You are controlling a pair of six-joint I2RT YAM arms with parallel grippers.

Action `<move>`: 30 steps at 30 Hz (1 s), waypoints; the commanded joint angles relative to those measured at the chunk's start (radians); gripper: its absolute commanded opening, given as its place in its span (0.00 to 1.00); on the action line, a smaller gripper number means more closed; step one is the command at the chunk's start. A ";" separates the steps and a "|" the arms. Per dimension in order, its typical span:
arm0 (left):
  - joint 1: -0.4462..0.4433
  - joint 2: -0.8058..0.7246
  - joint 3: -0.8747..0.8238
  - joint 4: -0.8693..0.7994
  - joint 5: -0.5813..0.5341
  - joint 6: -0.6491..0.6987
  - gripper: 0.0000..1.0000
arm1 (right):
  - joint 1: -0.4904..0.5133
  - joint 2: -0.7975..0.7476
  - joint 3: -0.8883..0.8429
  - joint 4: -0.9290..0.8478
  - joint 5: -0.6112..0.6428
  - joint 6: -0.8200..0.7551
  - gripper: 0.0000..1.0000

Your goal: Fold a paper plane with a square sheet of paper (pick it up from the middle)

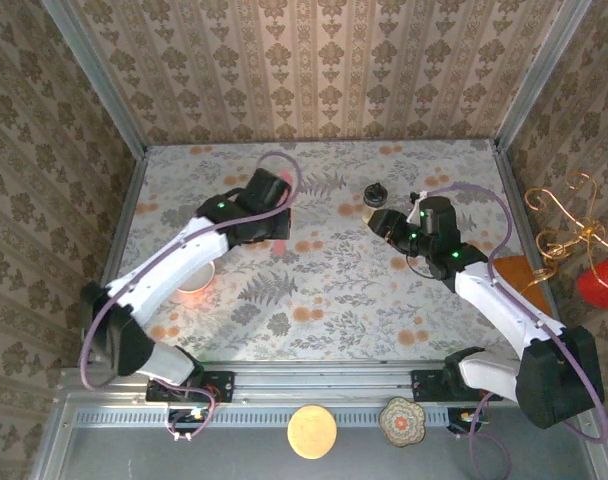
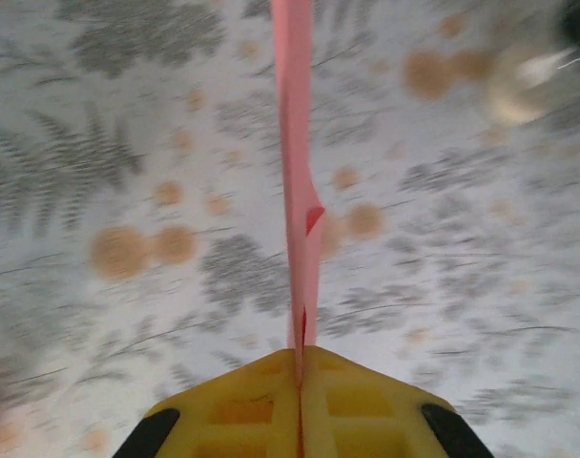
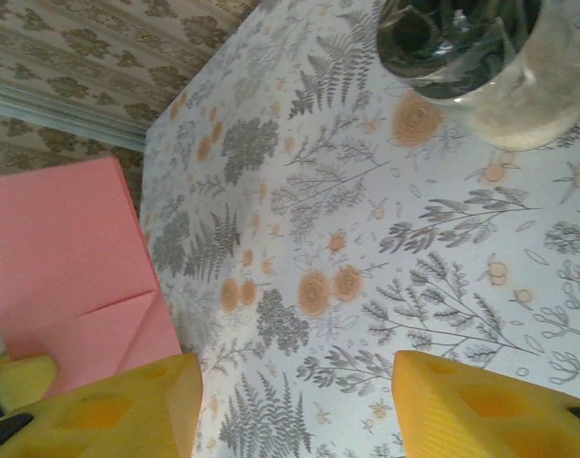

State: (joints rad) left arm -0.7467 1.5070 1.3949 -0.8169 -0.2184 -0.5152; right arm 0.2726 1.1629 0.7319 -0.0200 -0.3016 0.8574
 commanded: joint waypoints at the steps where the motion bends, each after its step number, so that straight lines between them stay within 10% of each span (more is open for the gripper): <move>1: -0.042 0.132 0.090 -0.351 -0.369 0.042 0.10 | -0.005 -0.026 0.006 -0.050 0.057 -0.032 0.57; 8: -0.108 0.358 0.221 -0.406 -0.428 0.010 0.10 | -0.015 -0.036 -0.018 -0.051 0.074 -0.027 0.57; 16: -0.119 0.506 0.220 -0.188 -0.075 -0.024 0.24 | -0.057 -0.047 -0.050 -0.056 0.074 -0.027 0.57; 30: 0.115 0.145 -0.173 0.247 0.380 -0.186 0.62 | 0.068 0.130 0.036 -0.075 0.037 -0.082 0.54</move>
State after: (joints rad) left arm -0.6918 1.7557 1.2861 -0.6651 0.0677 -0.6369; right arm 0.2714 1.2373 0.7155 -0.0845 -0.2489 0.8059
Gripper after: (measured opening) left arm 0.604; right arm 0.547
